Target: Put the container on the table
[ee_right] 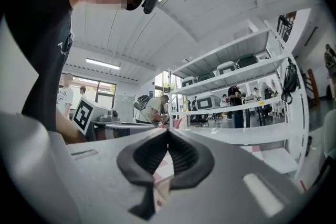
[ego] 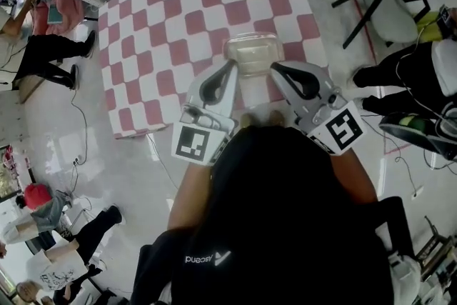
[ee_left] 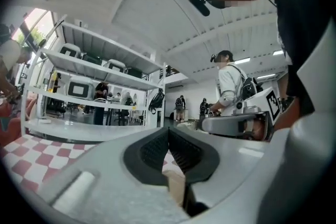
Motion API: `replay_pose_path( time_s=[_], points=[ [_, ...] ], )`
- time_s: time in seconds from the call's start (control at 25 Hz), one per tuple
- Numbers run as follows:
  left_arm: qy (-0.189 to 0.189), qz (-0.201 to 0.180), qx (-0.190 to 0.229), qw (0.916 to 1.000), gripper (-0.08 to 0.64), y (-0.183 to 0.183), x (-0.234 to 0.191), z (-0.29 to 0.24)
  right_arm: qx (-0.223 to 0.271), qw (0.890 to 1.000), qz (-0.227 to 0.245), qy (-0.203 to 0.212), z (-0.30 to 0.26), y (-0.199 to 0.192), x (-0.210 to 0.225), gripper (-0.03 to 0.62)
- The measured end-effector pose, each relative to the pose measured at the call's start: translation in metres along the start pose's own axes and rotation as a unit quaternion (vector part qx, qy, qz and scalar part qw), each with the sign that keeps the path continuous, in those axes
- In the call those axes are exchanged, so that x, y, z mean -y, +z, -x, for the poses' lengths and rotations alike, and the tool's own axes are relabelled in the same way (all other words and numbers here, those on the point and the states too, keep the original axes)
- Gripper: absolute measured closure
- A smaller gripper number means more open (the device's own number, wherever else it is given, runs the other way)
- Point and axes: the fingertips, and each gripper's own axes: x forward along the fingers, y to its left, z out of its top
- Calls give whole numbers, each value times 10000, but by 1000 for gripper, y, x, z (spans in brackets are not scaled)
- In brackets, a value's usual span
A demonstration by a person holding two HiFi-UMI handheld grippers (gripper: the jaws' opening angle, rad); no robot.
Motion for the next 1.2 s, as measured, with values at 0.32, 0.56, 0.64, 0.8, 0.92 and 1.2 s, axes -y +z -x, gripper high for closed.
replay_pose_path(
  time_s=[0.32, 0.56, 0.64, 0.8, 0.92, 1.2],
  points=[
    [-274, 25, 357, 9990, 549, 17, 8, 11, 92, 9998, 160, -111, -8, 8, -9, 589],
    [-328, 62, 391, 9987, 549, 17, 8, 11, 79, 9995, 201, -231, -8, 7, -7, 589],
    [-353, 78, 389, 9986, 549, 17, 8, 10, 73, 9995, 198, -252, -7, 6, -6, 589],
    [-414, 114, 367, 9984, 549, 15, 10, 7, 67, 9995, 188, -263, -5, 6, -5, 589],
    [-451, 138, 363, 9982, 549, 14, 11, 6, 33, 9995, 191, -266, -4, 5, -5, 589],
    [-472, 173, 355, 9981, 549, 13, 13, 5, 21, 9995, 184, -244, -3, 4, -4, 589]
  ],
)
